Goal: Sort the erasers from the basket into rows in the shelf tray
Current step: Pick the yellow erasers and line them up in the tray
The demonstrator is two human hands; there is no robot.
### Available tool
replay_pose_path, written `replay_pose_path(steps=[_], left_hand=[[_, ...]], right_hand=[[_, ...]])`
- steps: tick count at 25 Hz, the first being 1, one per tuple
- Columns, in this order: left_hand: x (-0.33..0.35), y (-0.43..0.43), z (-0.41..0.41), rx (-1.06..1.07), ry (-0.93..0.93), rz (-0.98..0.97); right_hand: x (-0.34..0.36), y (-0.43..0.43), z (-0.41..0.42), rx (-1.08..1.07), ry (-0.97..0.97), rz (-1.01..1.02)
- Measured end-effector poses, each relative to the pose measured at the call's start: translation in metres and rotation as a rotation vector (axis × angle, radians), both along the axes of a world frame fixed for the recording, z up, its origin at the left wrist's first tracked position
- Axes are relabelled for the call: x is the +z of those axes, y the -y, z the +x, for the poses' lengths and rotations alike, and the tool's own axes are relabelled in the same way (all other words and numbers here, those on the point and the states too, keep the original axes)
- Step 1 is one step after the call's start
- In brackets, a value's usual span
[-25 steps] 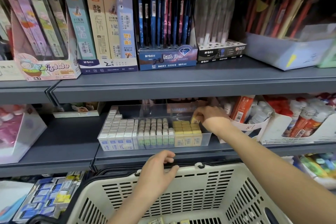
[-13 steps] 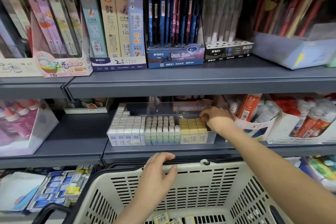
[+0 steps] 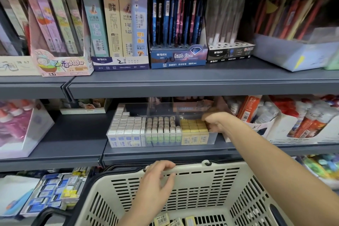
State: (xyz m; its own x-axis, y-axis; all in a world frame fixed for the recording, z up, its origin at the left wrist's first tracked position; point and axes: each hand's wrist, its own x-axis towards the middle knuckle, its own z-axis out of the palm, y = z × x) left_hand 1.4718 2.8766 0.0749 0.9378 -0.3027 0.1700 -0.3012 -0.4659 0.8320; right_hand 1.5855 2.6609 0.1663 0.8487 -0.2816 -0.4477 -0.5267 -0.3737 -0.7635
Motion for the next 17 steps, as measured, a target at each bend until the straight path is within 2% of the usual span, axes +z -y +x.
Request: replay_pose_path(steps=[6,8,10,14,16,17], left_hand=[[0.0,0.005,-0.003,-0.051,-0.045,-0.041],[-0.002,0.006,-0.004,-0.067,-0.053,-0.029],[-0.007,0.005,-0.005,-0.078,-0.077,-0.002],[-0.04,-0.002,-0.012,-0.129,-0.218,0.108],[-0.064,-0.009,-0.017,-0.085,-0.362,0.151],[-0.076,-0.012,-0.02,-0.053,-0.432,0.172]], right_hand=[[-0.01,0.003,0.004,0.182,-0.005,-0.307],[-0.005,0.003,-0.005,0.196,-0.004,-0.473],[-0.002,0.005,-0.02,0.231,0.11,-0.557],[-0.021,-0.013,-0.084,0.242,0.505,-0.38],[-0.05,-0.032,-0.121,0.396,0.527,-0.297],[-0.069,-0.04,-0.137,0.497,0.45,-0.283]])
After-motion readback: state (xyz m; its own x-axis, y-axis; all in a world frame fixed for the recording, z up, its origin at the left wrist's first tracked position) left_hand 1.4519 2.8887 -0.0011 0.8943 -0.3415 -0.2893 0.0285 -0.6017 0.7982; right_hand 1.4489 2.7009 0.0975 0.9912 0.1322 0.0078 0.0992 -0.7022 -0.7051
